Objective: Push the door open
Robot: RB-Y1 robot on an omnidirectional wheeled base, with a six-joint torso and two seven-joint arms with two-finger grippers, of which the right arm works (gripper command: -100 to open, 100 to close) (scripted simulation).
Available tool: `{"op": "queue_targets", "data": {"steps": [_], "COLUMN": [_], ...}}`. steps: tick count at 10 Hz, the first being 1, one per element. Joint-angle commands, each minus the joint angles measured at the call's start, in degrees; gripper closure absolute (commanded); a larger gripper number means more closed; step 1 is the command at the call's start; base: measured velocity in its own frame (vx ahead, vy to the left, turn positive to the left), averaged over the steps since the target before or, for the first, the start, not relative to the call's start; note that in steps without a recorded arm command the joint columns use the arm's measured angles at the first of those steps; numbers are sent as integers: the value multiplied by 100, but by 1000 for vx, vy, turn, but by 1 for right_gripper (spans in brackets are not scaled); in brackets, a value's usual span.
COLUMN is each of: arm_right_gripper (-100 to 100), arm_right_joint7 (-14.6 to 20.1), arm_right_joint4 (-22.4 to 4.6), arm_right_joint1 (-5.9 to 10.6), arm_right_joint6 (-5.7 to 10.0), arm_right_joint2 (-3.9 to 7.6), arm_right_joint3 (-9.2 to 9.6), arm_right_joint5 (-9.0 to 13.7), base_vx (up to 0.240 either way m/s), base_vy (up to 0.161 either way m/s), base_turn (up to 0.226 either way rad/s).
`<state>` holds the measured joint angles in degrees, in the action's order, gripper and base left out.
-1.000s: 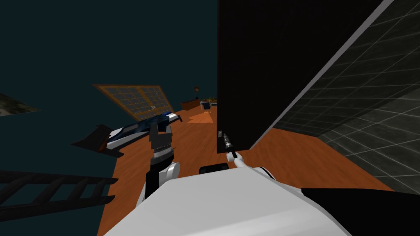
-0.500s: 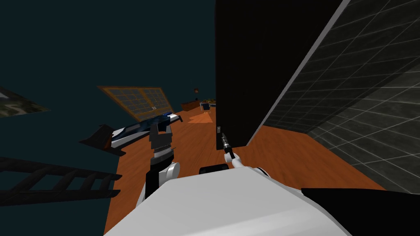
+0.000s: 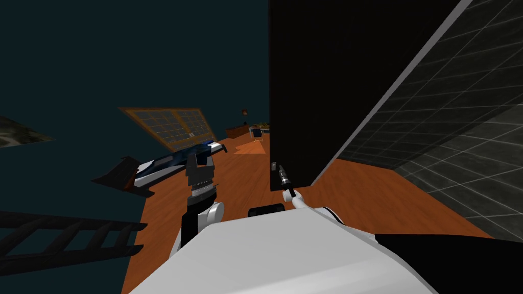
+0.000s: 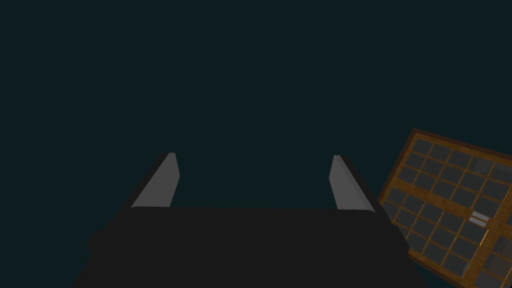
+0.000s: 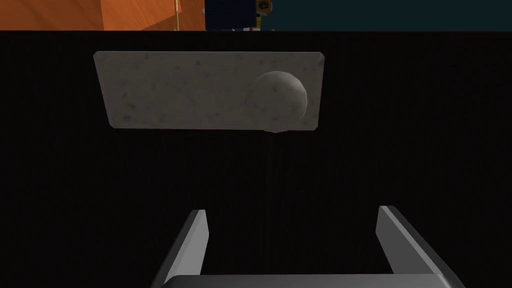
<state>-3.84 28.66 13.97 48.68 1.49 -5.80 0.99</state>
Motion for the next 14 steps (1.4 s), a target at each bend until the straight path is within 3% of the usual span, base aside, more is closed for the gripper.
{"op": "queue_targets", "data": {"steps": [1,2,3,4,5,6,11,12,14], "arm_right_gripper": [-100,-100,-100,-100,-100,100,100,100,100], "arm_right_joint7": [-13,-17,-17,-20,-28,-28,-28,-56,-67], "arm_right_joint4": [146,139,139,134,-4,-4,-4,-2,1], "arm_right_joint1": [-101,-116,-116,-126,-61,-61,-61,-50,-44], "arm_right_joint6": [-23,14,14,40,85,85,85,55,46], "arm_right_joint2": [-28,-136,-136,-287,-192,-192,-192,-60,-19], "arm_right_joint3": [2,-14,-14,-25,-47,-47,-47,-140,-183], "arm_right_joint5": [-5,3,3,8,22,22,22,88,119], "base_vx": [219,230,178,136,56,-11,-9,105,152], "base_vy": [64,88,42,11,8,0,-2,68,80], "base_turn": [28,49,16,-23,2,-1,1,-36,-53]}}
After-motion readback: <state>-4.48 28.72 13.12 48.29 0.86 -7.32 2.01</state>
